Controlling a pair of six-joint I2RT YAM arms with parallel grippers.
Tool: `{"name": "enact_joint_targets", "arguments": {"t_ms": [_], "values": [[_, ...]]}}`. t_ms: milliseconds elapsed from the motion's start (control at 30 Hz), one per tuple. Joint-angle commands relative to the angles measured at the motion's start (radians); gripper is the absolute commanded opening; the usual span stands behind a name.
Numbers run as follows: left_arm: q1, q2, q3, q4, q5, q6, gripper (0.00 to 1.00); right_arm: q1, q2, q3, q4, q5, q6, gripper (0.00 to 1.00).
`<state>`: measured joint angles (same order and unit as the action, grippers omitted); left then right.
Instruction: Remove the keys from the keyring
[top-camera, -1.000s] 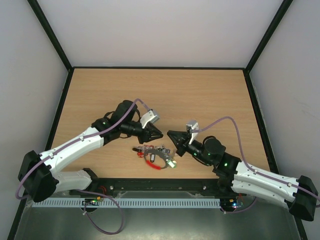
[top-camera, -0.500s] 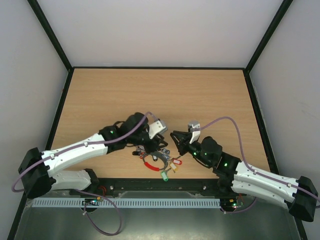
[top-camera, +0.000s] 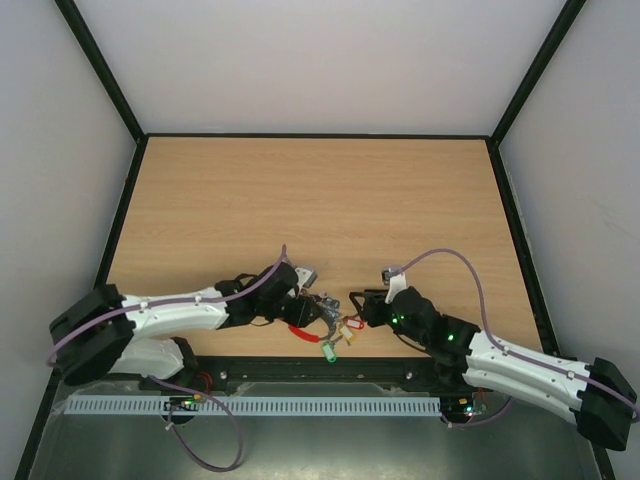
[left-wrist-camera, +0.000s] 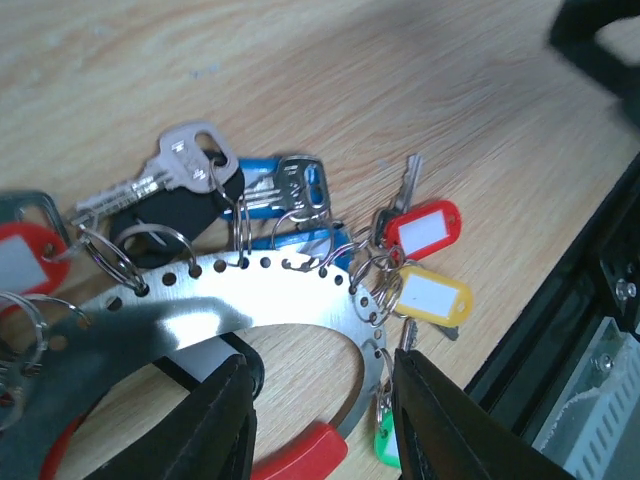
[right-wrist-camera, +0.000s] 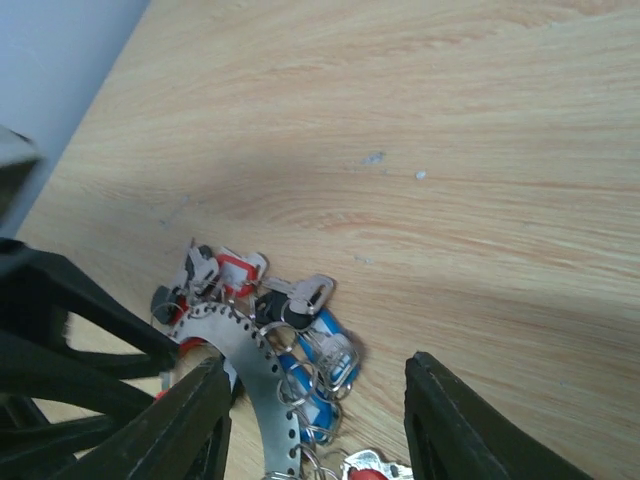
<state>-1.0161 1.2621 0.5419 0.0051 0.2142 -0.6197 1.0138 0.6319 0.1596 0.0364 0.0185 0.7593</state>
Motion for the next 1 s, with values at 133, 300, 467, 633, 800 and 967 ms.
{"name": "enact_joint_targets", "arguments": {"t_ms": [133, 300, 467, 633, 800, 967], "values": [[-0.006, 0.162, 0.018, 0.159, 0.147, -0.115, 0.44, -0.002, -0.072, -0.004, -0.013, 0.056, 0.058, 0.53], [-0.014, 0.235, 0.026, 0.213, 0.233, -0.132, 0.43, -0.002, -0.066, -0.012, -0.004, 0.054, 0.058, 0.57], [-0.031, 0.264, 0.035, 0.209, 0.255, -0.141, 0.37, -0.003, -0.066, -0.018, 0.010, 0.060, 0.054, 0.58], [-0.050, 0.296, 0.048, 0.197, 0.267, -0.155, 0.31, -0.002, -0.057, -0.019, 0.025, 0.063, 0.052, 0.59], [-0.070, 0.312, 0.070, 0.154, 0.236, -0.162, 0.26, -0.002, -0.052, -0.020, 0.029, 0.061, 0.048, 0.59], [-0.081, 0.320, 0.079, 0.140, 0.220, -0.161, 0.21, -0.003, -0.051, -0.020, 0.033, 0.060, 0.046, 0.60]]}}
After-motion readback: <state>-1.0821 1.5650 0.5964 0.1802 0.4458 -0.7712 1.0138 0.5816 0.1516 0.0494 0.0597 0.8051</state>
